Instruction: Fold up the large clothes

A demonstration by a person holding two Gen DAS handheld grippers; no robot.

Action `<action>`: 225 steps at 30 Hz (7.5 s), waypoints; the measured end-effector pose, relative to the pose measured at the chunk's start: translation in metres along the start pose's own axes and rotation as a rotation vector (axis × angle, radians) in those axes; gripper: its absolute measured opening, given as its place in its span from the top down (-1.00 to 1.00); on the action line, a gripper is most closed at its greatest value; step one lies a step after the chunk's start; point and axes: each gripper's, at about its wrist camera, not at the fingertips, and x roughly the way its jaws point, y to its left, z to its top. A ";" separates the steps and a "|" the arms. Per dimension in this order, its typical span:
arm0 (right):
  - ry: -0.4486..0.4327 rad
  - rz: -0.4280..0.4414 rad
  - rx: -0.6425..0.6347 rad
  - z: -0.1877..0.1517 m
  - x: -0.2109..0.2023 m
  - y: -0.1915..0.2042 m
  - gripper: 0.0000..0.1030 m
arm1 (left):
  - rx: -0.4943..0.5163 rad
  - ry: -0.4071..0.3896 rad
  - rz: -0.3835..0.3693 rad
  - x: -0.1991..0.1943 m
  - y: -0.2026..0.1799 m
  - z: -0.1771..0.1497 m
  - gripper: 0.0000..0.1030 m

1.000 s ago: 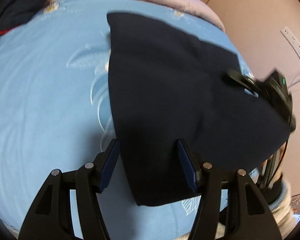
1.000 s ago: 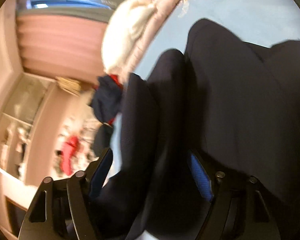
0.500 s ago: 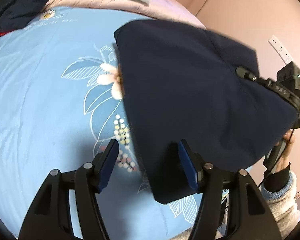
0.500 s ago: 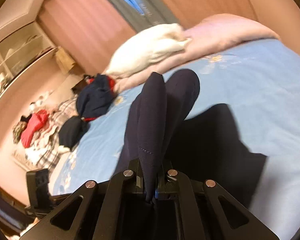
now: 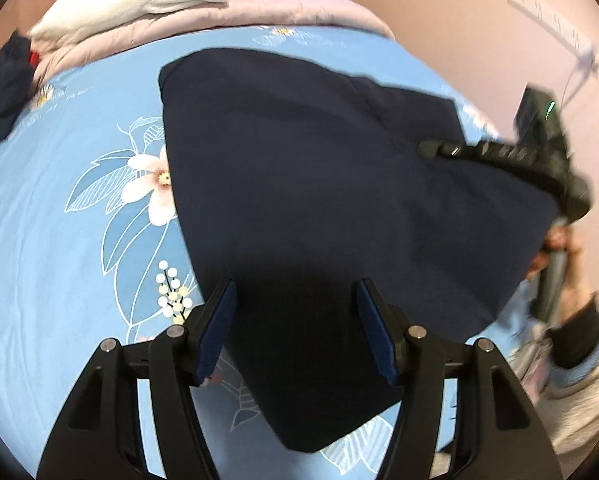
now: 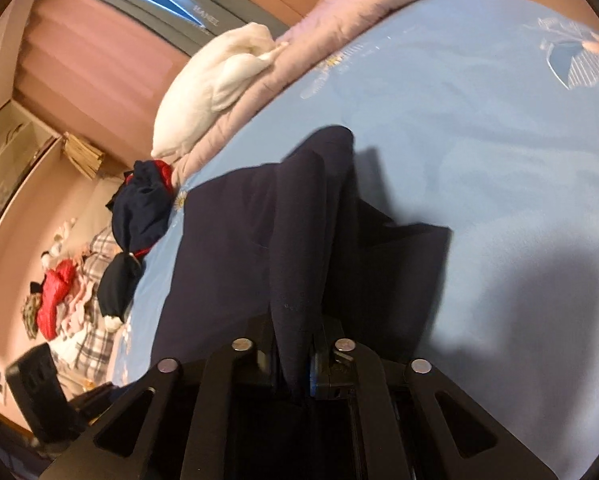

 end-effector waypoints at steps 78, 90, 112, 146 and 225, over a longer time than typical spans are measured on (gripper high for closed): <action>0.000 -0.303 -0.120 -0.004 0.020 -0.003 0.77 | -0.005 -0.041 -0.150 0.038 0.078 0.002 0.24; -0.115 -0.227 -0.313 -0.074 -0.073 0.062 0.61 | 0.004 -0.072 -0.173 0.000 0.074 -0.019 0.16; -0.096 -0.074 -0.092 -0.096 -0.063 0.034 -0.21 | -0.189 -0.085 -0.222 -0.010 0.110 -0.051 -0.62; 0.024 0.123 0.224 -0.044 -0.010 -0.031 -0.80 | -0.524 0.038 -0.626 0.073 0.171 0.007 -0.74; -0.219 0.003 -0.451 -0.068 0.010 0.117 0.45 | -0.244 -0.168 -0.240 0.036 0.203 0.021 -0.26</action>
